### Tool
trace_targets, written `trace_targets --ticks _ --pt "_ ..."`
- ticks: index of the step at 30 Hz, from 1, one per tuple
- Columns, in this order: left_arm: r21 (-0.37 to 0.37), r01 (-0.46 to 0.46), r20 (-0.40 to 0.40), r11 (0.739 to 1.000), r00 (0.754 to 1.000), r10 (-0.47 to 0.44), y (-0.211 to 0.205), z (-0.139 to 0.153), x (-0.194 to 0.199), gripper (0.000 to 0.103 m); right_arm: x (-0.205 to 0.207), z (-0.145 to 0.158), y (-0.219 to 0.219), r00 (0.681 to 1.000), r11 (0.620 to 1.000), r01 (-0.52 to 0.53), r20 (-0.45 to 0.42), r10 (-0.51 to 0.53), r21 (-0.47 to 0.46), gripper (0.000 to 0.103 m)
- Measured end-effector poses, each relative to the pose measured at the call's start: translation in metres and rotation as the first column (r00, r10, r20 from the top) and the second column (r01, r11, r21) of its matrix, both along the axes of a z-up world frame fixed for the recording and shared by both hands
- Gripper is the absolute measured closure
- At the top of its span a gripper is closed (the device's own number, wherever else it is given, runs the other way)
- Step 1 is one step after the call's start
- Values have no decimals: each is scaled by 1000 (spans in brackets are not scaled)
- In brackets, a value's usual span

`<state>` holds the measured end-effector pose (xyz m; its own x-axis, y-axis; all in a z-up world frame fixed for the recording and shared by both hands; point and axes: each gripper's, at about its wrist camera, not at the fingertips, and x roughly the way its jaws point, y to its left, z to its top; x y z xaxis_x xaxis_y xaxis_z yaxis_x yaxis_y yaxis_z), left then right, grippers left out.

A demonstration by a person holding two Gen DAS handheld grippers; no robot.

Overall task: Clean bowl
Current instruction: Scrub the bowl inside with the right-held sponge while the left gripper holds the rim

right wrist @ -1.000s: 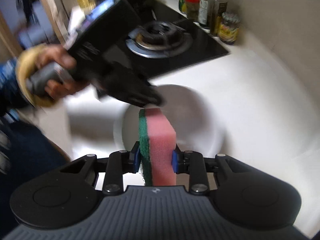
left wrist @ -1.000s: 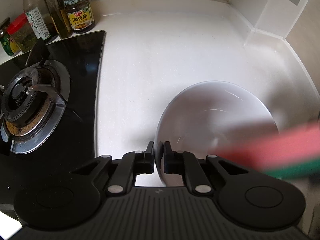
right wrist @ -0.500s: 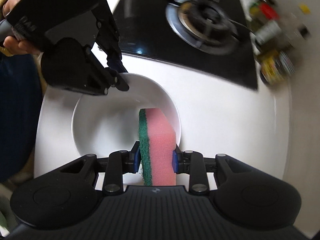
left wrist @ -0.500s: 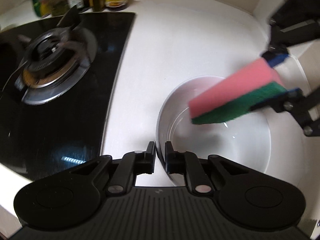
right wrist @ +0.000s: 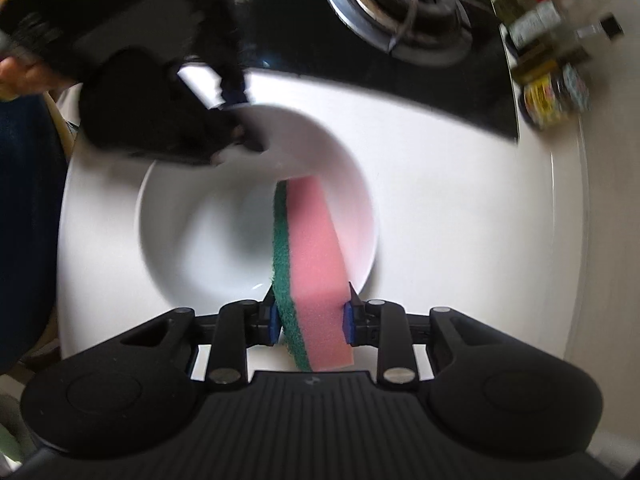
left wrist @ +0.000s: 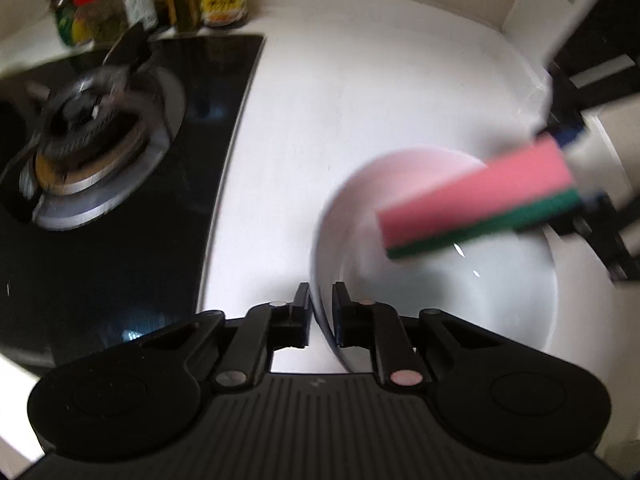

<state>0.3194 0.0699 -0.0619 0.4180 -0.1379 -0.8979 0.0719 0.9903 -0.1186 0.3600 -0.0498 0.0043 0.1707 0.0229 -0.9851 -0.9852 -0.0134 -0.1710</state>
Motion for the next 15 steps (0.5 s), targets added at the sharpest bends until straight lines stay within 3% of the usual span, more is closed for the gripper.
trace_targets --ticks 3,6,9,12,15 --pt "-13 48 19 999 999 -48 -5 -1 14 87 -15 5 -10 994 997 72 -79 -72 -6 79" --pt "4 100 38 995 994 -100 -16 -2 26 83 -24 10 -12 973 986 155 -179 -142 62 79" --pt "17 157 45 987 986 -158 -25 -5 37 83 -14 9 -18 935 944 304 -231 -269 129 79" --pt "-26 175 -3 984 985 -175 -22 -7 48 90 0 7 -33 895 895 419 -241 -377 156 79" --pt "-101 134 -66 986 988 -141 -4 -1 49 94 3 7 -39 888 882 445 -201 -413 154 79"
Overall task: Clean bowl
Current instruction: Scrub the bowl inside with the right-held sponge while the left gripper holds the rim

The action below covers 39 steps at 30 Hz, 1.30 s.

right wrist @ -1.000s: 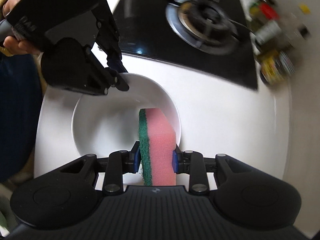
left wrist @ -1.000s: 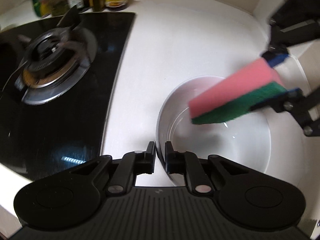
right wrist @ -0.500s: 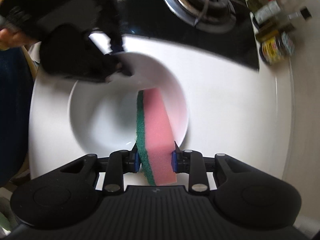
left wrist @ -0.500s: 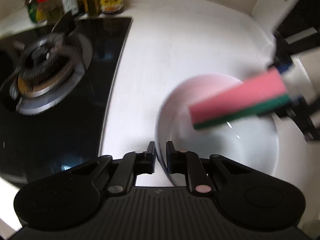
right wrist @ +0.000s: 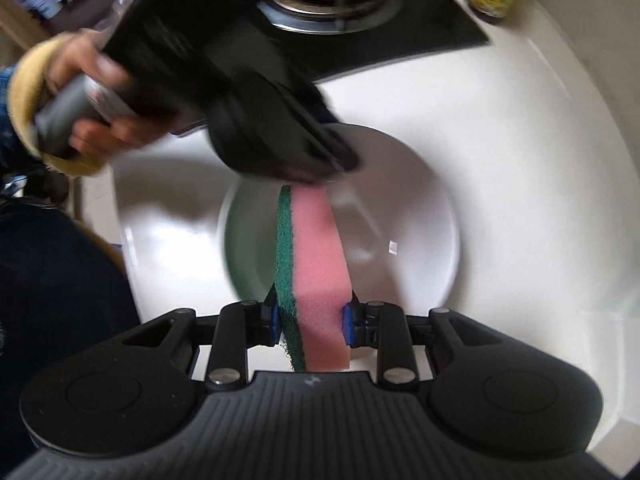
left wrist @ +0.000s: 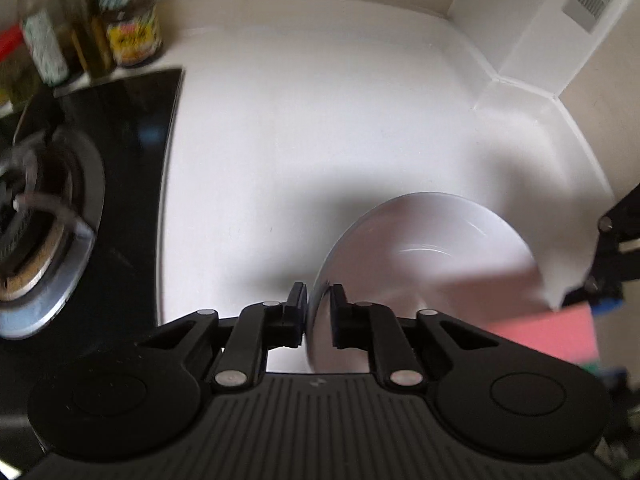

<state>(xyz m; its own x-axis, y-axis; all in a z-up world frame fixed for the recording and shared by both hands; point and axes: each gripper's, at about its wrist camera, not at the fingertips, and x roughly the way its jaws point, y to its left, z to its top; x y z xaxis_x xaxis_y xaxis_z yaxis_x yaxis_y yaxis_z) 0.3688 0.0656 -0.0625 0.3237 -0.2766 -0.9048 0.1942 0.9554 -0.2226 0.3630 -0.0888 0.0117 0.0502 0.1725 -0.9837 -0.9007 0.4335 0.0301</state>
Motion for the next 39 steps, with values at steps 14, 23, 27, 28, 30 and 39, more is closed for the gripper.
trace_targets --ticks 14,23,27,28,30,39 --pt "-30 -143 -73 989 987 140 6 -6 -44 85 -12 6 48 750 772 -568 207 628 -285 78" --pt "69 -2 -9 998 1000 2 -5 -11 -35 80 -23 -12 42 581 589 -682 167 796 -434 79" --pt "97 -24 50 995 999 19 -5 -11 -34 82 -28 -13 36 689 654 -631 85 720 -417 79" --pt "92 -31 50 995 998 26 -5 -12 -32 83 -29 -12 35 722 679 -616 57 689 -399 79" --pt "82 -39 49 996 998 35 -4 -12 -27 84 -37 -10 35 761 709 -600 8 649 -371 79" --pt "112 9 89 994 996 -19 -16 -14 2 78 -10 5 31 982 995 -101 -164 96 -23 79"
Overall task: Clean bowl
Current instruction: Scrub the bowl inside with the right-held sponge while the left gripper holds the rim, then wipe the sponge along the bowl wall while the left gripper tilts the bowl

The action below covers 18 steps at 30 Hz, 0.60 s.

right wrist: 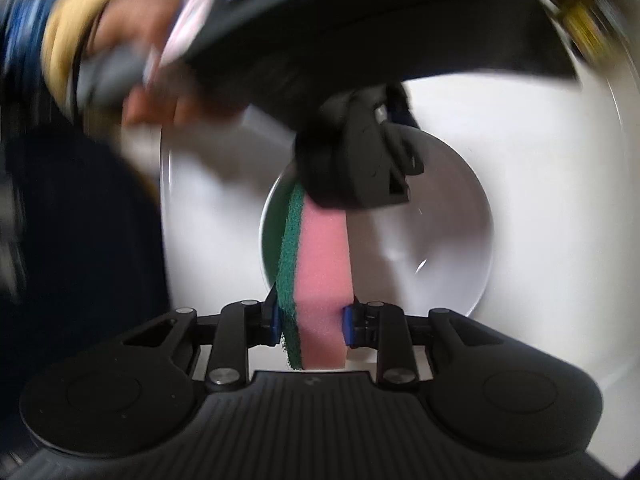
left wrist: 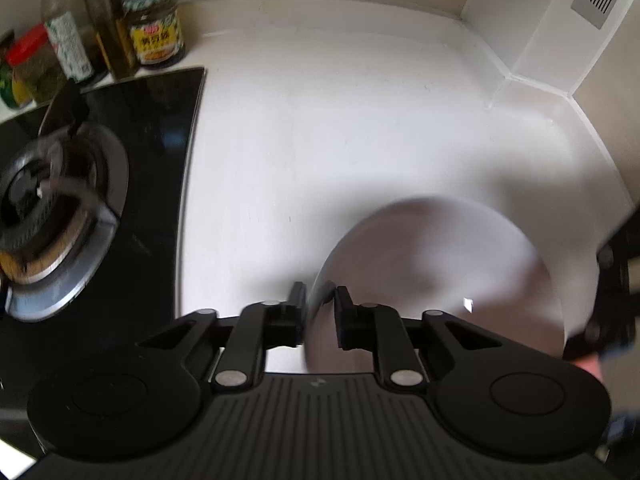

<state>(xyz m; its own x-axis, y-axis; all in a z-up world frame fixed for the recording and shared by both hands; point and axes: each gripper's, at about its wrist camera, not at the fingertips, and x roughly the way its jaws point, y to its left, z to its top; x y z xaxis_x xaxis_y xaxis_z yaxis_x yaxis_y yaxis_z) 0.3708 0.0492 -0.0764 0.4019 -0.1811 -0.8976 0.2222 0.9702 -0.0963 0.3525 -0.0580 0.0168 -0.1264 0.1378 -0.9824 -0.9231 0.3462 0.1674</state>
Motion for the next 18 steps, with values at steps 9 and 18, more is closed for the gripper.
trace_targets --ticks 9,18 --pt "-58 -14 -85 998 996 9 14 13 2 91 13 21 -34 967 999 -22 252 32 -42 79" --pt "-33 -114 -154 993 982 108 18 -1 -36 88 -34 3 9 615 756 -584 446 650 -297 78"
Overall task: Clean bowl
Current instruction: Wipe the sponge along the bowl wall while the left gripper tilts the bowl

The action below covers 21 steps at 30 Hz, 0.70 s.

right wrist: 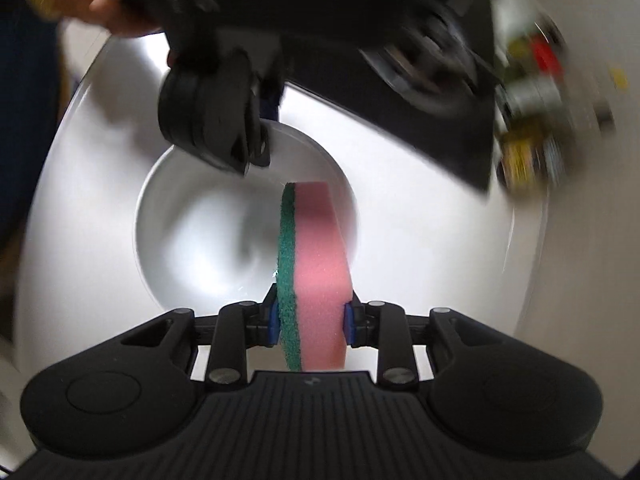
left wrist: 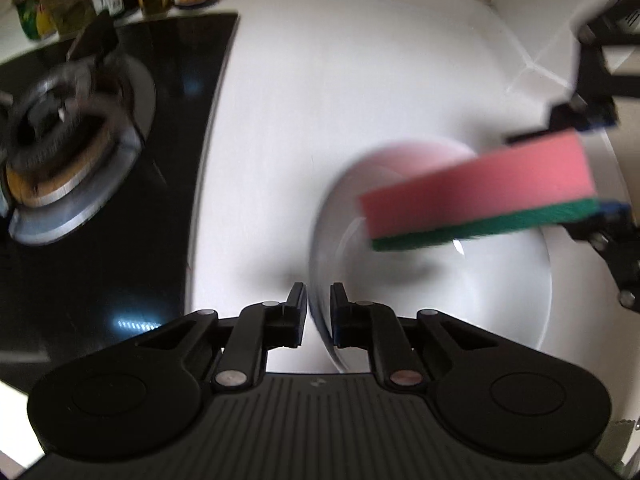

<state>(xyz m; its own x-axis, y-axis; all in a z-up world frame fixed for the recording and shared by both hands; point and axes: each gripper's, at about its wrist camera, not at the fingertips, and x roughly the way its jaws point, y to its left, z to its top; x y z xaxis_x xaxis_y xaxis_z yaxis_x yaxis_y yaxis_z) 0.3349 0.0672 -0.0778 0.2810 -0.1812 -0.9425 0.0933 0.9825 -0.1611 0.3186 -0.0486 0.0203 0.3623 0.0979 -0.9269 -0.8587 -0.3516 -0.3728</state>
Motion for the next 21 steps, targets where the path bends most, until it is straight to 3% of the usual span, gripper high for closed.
trace_targets --ticks 1,4,6,13,16,21 --pt "12 7 9 1000 1000 -7 -1 0 -3 88 -2 -3 5 999 999 -49 15 49 -15 78" --pt "15 30 22 999 999 -31 -1 -1 -6 84 11 -11 19 999 998 -40 9 40 -42 79" --pt "7 38 34 999 999 -38 2 -1 -7 84 29 -18 30 998 994 70 0 -70 -79 79" --pt "67 17 113 998 993 -24 0 1 -1 87 22 -27 28 974 959 219 -25 -227 -178 80" --pt "49 23 119 999 992 -29 0 1 7 88 14 -17 12 936 928 303 -115 -333 -218 79" --pt "37 55 141 998 988 -60 -8 1 23 85 7 -5 9 828 884 430 -311 -467 -184 79"
